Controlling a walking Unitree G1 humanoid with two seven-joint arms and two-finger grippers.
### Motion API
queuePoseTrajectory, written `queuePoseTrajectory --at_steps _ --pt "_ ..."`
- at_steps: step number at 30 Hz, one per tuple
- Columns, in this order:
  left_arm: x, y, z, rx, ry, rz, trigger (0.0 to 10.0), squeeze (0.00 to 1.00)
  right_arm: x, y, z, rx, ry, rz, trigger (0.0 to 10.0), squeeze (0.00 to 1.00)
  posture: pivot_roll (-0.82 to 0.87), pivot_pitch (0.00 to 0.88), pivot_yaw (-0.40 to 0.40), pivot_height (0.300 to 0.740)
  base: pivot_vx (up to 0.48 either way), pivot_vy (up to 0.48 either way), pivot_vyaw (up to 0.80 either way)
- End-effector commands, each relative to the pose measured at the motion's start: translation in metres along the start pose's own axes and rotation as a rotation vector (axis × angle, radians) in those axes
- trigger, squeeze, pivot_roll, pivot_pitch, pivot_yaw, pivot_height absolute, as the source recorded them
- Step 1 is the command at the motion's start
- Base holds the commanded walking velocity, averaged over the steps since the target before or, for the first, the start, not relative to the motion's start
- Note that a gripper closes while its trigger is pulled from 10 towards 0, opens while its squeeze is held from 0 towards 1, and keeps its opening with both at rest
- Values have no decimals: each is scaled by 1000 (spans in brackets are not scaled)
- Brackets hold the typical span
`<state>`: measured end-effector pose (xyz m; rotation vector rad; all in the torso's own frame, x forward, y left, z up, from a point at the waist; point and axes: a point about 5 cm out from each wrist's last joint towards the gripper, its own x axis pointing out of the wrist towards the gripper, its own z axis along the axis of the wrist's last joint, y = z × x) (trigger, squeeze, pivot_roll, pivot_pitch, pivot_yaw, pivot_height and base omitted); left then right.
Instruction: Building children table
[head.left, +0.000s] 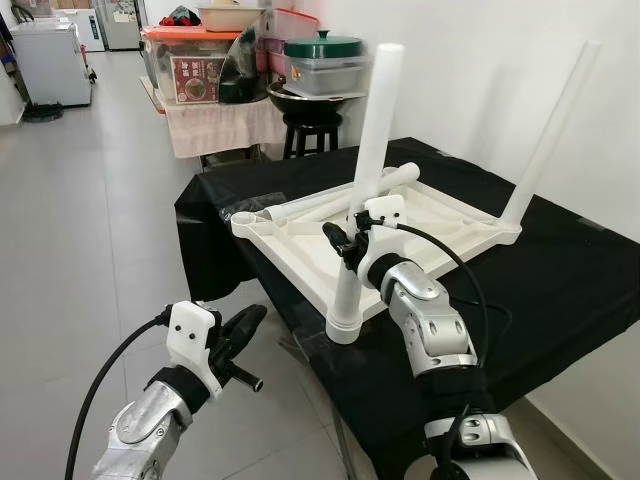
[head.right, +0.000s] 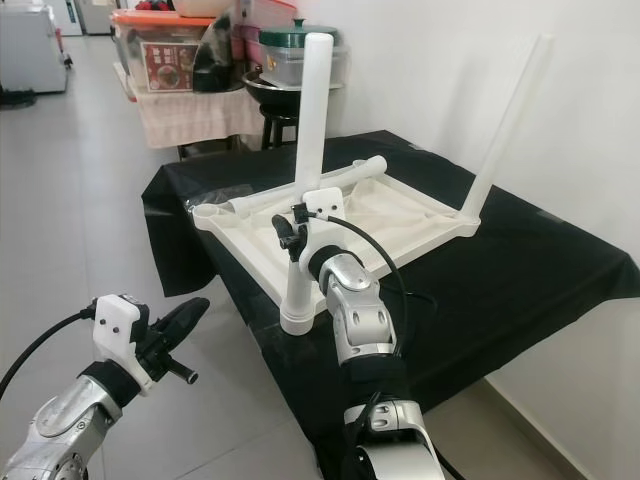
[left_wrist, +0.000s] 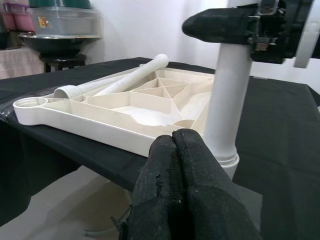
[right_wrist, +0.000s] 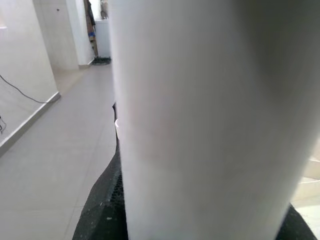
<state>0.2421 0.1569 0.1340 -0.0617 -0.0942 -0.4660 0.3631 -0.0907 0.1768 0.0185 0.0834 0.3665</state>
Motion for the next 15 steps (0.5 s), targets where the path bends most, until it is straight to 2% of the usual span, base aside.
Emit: queuePoseTrajectory --at_steps 1,2,3,4,6,7,8,10,11,12,13,14,15 --pt "-1 1 0 9 -2 8 10000 0 -7 -14 -32 -20 152 -91 3608 0 47 0 -67 740 0 0 0" --pt "-1 1 0 11 -4 15 10000 0 -6 -9 -28 -15 147 -47 10000 510 54 0 -70 740 0 0 0" --pt "-1 1 0 11 -4 15 10000 0 -6 -9 -28 -15 147 -47 10000 510 54 0 -70 740 0 0 0" --pt "-1 2 0 11 -5 17 10000 0 -7 -6 -21 23 139 -42 10000 1000 55 0 -67 740 0 0 0" --pt "-1 2 0 11 -5 17 10000 0 -7 -6 -21 23 139 -42 10000 1000 55 0 -67 740 0 0 0" --pt "0 1 0 10 -4 13 10000 0 -6 -7 -13 39 123 -14 10000 1000 50 0 -62 740 0 0 0" --pt "0 1 0 8 -3 8 10000 0 -2 -7 -3 44 96 80 10000 1000 50 0 -58 740 0 0 0" --pt "0 0 0 7 -3 3 10000 0 1 -2 14 -34 41 347 10000 1000 51 0 -56 740 0 0 0" --pt "0 0 0 6 -4 2 10000 0 -1 1 18 -82 36 476 10000 671 55 0 -58 740 0 0 0" --pt "0 0 0 6 -4 2 10000 0 -1 1 18 -82 36 476 10000 671 55 0 -58 740 0 0 0" --pt "1 0 0 6 -4 2 10000 0 -2 2 20 -112 38 547 10000 671 55 0 -58 740 0 0 0" --pt "0 0 1 6 -5 2 10000 0 -2 0 22 -149 44 635 10000 0 62 0 -62 740 0 0 0" --pt "0 -1 1 5 -6 2 10000 0 -3 -2 23 -173 49 691 10000 0 62 0 -62 740 0 0 0"
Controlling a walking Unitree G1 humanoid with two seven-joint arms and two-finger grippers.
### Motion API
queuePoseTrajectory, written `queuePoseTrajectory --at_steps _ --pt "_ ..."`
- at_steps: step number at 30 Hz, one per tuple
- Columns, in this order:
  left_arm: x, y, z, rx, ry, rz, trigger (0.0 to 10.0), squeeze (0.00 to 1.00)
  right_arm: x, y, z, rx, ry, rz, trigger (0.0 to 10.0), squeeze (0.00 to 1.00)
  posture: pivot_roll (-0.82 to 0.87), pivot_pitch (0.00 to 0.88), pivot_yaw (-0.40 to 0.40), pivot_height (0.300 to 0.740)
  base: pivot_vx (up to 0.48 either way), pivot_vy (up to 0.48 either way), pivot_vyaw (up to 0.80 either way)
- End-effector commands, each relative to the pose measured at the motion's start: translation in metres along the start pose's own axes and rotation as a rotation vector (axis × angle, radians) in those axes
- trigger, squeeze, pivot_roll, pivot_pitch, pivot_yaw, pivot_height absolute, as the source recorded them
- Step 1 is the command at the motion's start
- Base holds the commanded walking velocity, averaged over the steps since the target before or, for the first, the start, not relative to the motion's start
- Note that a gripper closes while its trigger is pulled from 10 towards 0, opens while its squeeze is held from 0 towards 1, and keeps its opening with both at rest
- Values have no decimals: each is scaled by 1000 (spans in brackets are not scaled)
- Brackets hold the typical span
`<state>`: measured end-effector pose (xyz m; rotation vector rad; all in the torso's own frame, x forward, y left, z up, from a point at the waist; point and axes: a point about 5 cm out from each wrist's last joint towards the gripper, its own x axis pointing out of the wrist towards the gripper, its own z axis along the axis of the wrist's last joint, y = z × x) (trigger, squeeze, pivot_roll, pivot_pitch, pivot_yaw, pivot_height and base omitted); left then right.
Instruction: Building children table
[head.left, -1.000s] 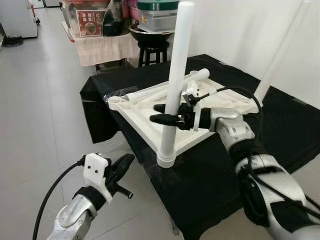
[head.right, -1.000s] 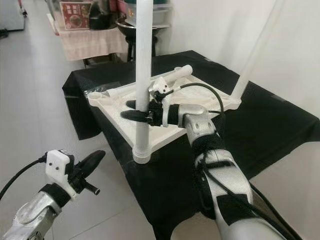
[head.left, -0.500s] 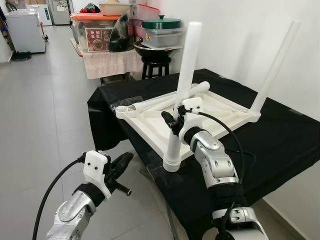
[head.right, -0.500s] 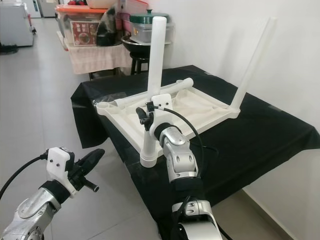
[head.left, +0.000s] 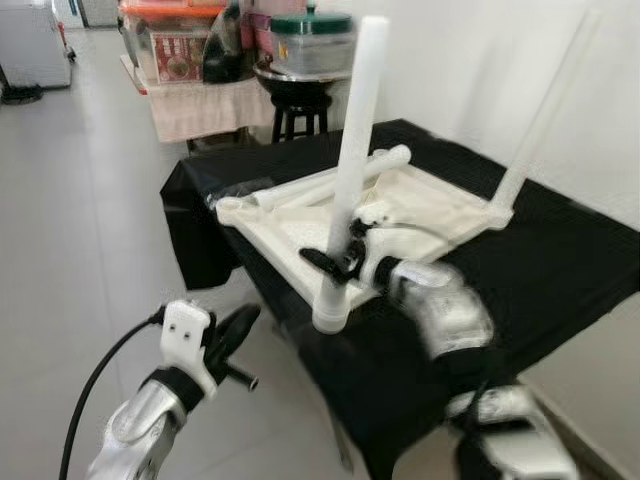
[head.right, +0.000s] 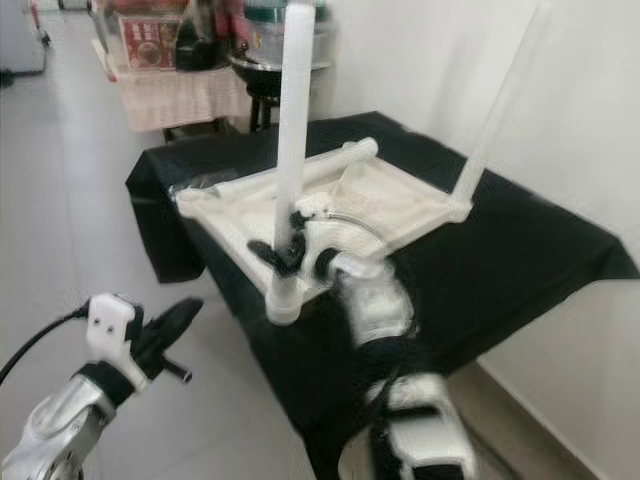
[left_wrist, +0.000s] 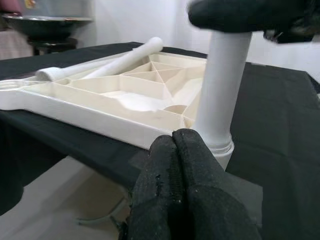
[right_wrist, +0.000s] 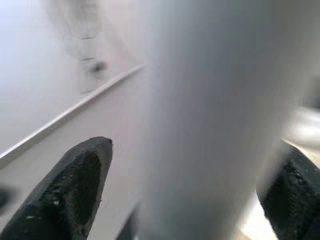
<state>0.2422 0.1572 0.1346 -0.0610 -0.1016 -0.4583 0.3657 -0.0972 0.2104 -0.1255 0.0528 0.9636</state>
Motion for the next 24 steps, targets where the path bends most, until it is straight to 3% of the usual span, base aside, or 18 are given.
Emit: queuePoseTrajectory --at_steps 1,9,10,11,17,23,24 --pt "0 -1 0 1 0 -5 10000 0 2 3 -8 -36 40 163 10000 0 68 0 -65 740 0 0 0" --pt "-3 -5 1 -3 0 -7 10000 0 7 -9 6 -8 37 272 10000 0 80 0 -70 740 0 0 0" --pt "-3 -5 1 -4 0 -8 10000 0 9 -10 9 11 25 280 5765 0 81 0 -70 740 0 0 0" --pt "-3 -6 1 -5 0 -8 10000 0 9 -12 11 27 10 283 392 0 84 0 -71 740 0 0 0" --pt "-4 -7 1 -8 2 -9 10000 0 3 -14 11 62 -2 395 0 0 86 0 -69 740 0 0 0" --pt "-5 -7 1 -13 3 -10 10000 0 -4 -21 3 62 21 367 0 0 77 0 -64 740 0 0 0" --pt "-5 -7 0 -16 3 -10 10000 0 -8 -25 -4 41 28 309 0 0 66 0 -59 740 0 0 0"
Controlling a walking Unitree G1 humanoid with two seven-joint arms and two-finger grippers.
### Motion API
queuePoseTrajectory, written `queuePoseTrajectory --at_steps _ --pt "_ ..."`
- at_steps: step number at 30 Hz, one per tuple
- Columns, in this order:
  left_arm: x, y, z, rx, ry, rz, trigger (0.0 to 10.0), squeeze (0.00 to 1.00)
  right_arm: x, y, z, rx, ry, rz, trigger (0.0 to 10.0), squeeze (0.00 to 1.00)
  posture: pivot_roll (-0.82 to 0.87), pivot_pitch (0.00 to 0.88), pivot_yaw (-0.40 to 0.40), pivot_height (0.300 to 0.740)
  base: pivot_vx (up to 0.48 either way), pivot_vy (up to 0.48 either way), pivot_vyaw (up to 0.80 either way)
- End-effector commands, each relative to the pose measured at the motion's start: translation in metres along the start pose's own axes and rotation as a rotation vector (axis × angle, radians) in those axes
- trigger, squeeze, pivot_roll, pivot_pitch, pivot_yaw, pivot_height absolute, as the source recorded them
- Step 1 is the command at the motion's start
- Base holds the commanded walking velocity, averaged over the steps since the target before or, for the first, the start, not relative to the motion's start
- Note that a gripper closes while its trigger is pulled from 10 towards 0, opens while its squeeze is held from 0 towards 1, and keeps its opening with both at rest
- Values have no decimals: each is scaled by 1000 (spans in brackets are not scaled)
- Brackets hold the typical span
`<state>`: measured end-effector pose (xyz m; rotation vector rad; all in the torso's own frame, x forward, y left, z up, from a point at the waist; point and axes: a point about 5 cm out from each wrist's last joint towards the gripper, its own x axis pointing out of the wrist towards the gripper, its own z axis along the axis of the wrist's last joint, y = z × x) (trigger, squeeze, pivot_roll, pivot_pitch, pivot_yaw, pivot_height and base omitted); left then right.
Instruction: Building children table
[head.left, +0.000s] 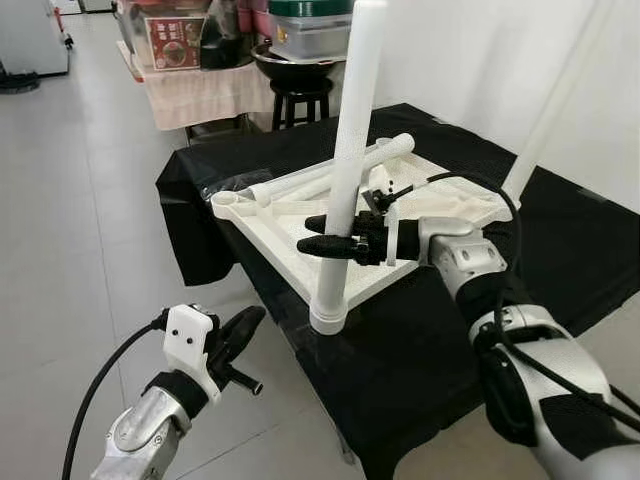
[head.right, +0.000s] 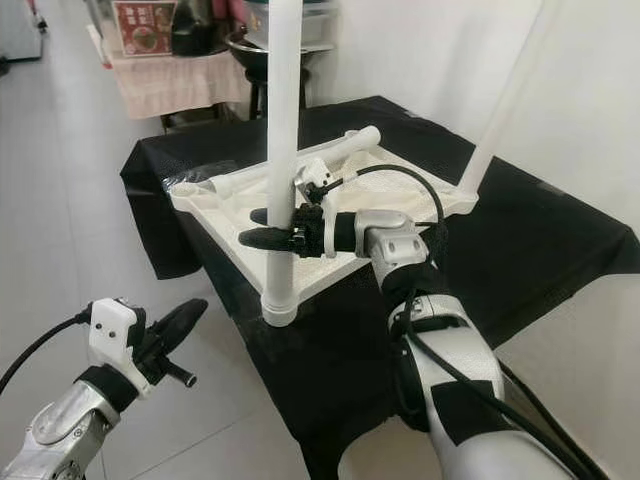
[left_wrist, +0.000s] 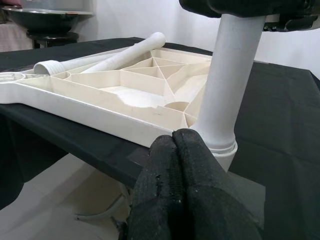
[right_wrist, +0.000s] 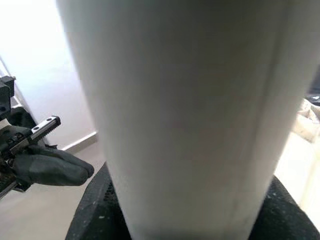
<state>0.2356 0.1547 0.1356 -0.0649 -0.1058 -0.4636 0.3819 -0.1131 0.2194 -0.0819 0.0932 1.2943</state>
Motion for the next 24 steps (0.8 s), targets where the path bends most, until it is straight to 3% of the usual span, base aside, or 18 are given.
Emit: queuePoseTrajectory --at_steps 1,5,6,8,9,10,11,12,13,14,16,18,23,24 --pt "0 -2 -1 -13 8 -5 10000 0 -4 -1 -10 7 28 -25 0 0 66 0 -59 740 0 0 0" --pt "-1 -1 -1 -14 8 -4 10000 0 -7 -3 -20 -30 67 -138 0 0 56 0 -64 740 0 0 0" --pt "-1 -1 -2 -15 8 -3 10000 0 -4 -3 -28 -22 92 -231 0 0 52 0 -73 740 0 0 0" --pt "-1 -1 -2 -15 8 -3 10000 0 -4 -3 -28 -22 92 -231 0 0 52 0 -73 740 0 0 0" --pt "-2 -1 -2 -15 9 -4 10000 0 -1 -2 -36 0 107 -333 0 0 50 0 -75 740 0 0 0" --pt "-1 1 -1 -17 7 -2 10000 0 19 16 -59 159 59 -582 0 0 32 0 -48 740 0 0 0" --pt "-1 1 -2 -18 8 -2 10000 0 28 39 -78 254 56 -708 0 0 34 0 -46 740 0 0 0" --pt "-1 2 -2 -18 8 -2 10000 0 31 55 -88 314 51 -782 0 0 34 0 -46 740 0 0 0" --pt "-1 3 -3 -15 12 -5 10000 0 29 54 -85 267 58 -832 0 0 23 0 -35 740 0 0 0" --pt "-1 3 -3 -15 12 -5 10000 0 29 54 -85 267 58 -832 0 0 23 0 -35 740 0 0 0" --pt "0 4 -4 -21 14 0 10000 0 22 33 -72 168 72 -868 0 0 9 0 -26 740 0 0 0" --pt "1 3 -5 -28 12 -3 10000 0 18 22 -68 120 99 -891 0 0 17 0 -44 740 0 0 0" --pt "2 3 -4 -23 3 11 10000 0 21 24 -69 122 120 -882 0 0 27 0 -59 740 0 0 0" --pt "2 4 -3 -22 -2 22 10000 0 22 25 -69 121 132 -876 10000 0 29 0 -62 740 0 0 0"
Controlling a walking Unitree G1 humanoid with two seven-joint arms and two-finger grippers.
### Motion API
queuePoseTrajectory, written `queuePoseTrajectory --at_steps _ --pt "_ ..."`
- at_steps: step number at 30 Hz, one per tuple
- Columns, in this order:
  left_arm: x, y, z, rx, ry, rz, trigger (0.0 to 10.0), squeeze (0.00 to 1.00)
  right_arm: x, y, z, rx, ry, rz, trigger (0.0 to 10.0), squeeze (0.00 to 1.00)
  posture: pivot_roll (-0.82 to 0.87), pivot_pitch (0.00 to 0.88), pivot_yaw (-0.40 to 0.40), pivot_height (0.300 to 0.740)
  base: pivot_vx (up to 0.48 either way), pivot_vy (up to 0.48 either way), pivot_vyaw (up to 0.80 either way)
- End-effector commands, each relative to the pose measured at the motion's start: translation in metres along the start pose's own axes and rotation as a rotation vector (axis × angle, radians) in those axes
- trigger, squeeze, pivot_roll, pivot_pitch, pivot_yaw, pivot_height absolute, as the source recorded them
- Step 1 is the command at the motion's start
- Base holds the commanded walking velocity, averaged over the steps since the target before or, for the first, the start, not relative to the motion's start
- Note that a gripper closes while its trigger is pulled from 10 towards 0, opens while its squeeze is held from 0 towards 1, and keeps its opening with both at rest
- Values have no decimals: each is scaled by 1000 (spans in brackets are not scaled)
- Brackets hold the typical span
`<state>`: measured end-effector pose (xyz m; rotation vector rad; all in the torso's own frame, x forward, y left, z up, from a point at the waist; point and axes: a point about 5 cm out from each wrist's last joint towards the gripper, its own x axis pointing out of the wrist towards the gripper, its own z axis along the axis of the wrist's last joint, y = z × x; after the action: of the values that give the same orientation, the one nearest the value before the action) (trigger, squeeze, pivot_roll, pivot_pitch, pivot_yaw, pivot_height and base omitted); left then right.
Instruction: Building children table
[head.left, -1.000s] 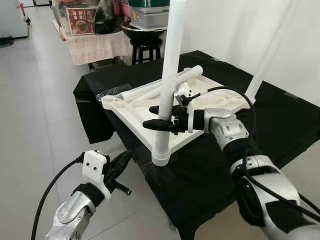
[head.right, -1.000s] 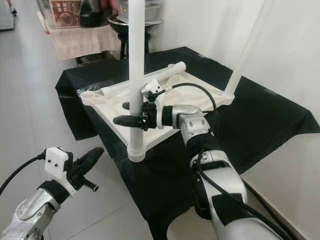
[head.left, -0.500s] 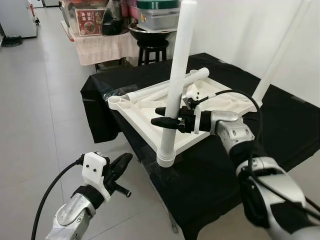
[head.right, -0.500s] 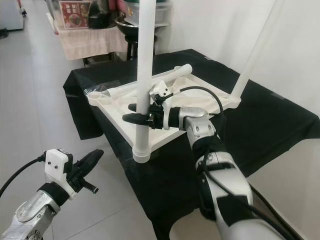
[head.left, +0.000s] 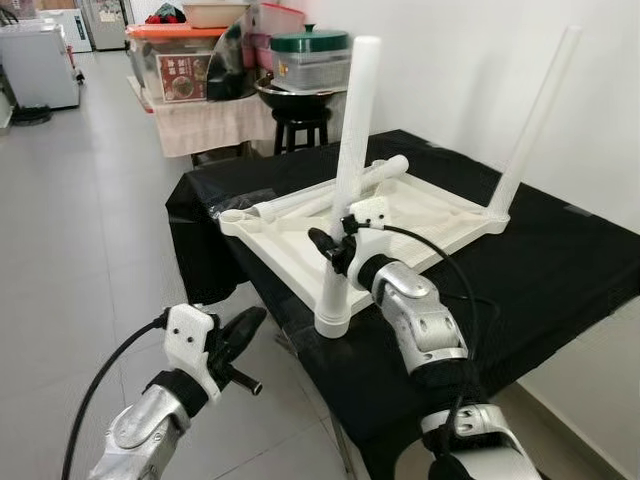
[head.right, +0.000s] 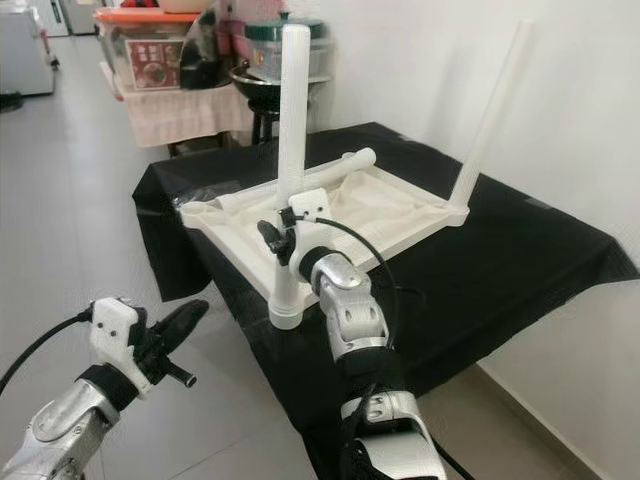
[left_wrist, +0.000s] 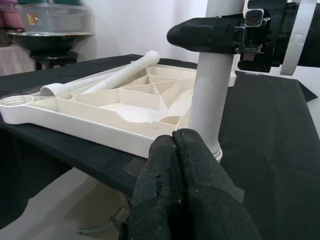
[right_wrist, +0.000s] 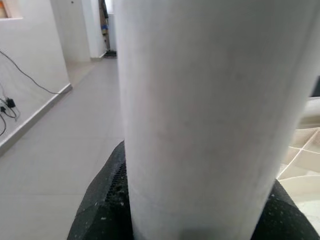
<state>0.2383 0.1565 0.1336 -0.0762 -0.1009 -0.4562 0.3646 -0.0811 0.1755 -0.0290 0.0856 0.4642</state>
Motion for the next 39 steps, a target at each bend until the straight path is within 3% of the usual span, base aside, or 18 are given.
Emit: queuePoseTrajectory --at_steps 1,2,3,6,8,9,10,11,12,15,26,27,28,29,34,39 --pt "0 1 -1 -11 -8 22 10000 0 -4 -7 -26 -21 135 -38 10000 0 32 0 -65 740 0 0 0" --pt "0 1 -1 -11 -8 22 10000 0 -4 -7 -26 -21 135 -38 10000 0 32 0 -65 740 0 0 0" --pt "1 1 -1 -11 -9 23 10000 0 -2 -4 -19 -3 107 24 10000 1000 33 0 -64 740 0 0 0" --pt "2 0 -1 -12 -8 17 10000 0 -3 11 4 49 29 173 10000 1000 27 0 -57 740 0 0 0" --pt "2 0 -1 -13 -8 15 10000 0 -2 13 9 63 9 206 10000 1000 27 0 -57 740 0 0 0" --pt "2 -1 -1 -14 -9 12 10000 0 1 13 20 10 -44 333 10000 757 30 0 -58 740 0 0 0" --pt "2 -1 0 -14 -9 11 10000 0 2 12 26 -41 -67 411 10000 757 30 0 -58 740 0 0 0" --pt "2 -1 0 -14 -9 11 10000 0 2 12 26 -41 -67 411 10000 757 30 0 -58 740 0 0 0" --pt "3 -1 0 -14 -10 10 10000 0 2 11 30 -77 -74 504 10000 0 35 0 -62 740 0 0 0" --pt "2 -3 1 -13 -13 11 10000 0 3 3 38 -134 -65 670 10000 0 46 0 -70 740 0 0 0" --pt "-2 -5 2 -12 -11 10 10000 0 8 -7 47 -158 15 833 10000 0 70 0 -82 740 0 0 0" --pt "-3 -5 2 -12 -10 9 10000 0 8 -7 47 -155 20 847 4196 0 74 0 -83 740 0 0 0" --pt "-3 -5 2 -12 -10 9 10000 0 8 -7 48 -153 23 857 4196 0 74 0 -83 740 0 0 0" --pt "-4 -5 2 -13 -9 9 10000 0 8 -8 48 -149 27 875 0 0 75 0 -83 740 0 0 0" --pt "-4 -6 2 -15 -7 7 10000 0 9 -11 47 -155 41 885 0 0 78 0 -83 740 0 0 0" --pt "-5 -6 3 -15 -7 9 10000 0 11 -13 39 -152 44 807 0 0 78 0 -88 740 0 0 0"
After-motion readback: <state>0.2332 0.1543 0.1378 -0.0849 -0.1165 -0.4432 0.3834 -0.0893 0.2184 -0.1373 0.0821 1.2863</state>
